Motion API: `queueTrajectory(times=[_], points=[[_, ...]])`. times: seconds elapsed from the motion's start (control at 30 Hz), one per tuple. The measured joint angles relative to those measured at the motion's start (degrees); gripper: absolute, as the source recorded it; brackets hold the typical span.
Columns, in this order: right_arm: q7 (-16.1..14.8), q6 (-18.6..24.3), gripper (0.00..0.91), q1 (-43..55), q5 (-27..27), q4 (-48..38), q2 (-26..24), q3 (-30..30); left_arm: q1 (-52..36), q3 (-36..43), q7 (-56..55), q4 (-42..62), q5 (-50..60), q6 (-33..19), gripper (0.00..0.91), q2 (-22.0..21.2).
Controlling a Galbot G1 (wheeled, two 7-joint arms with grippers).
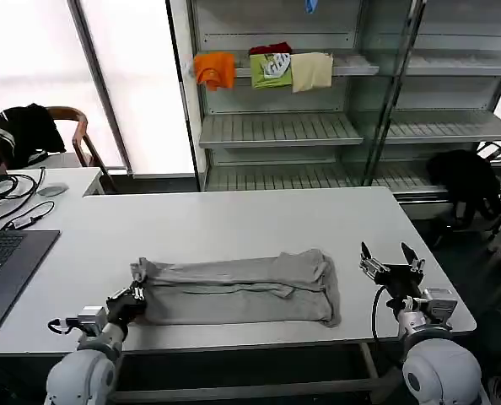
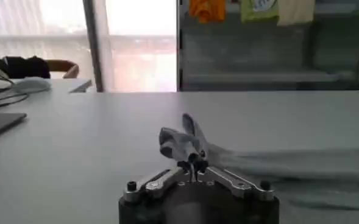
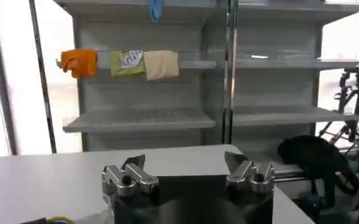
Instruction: Fold and organize the clothes.
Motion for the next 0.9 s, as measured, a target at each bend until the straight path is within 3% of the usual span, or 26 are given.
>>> queueTrajectory(times=[0.47,0.9], points=[[0.43,-0.12,0.907,0.84,-0.18,-0.57,0.61,-0.9,-3.32,-10.49,0.27,1.87,-0.52,-0.18,0.0,11.44],[0.59,0.65,0.907,-1.63,-0.9,0.38,1.05,0.64,-3.53,-3.09,-0.22,-4.69,1.61,2.04,0.0,14.51]])
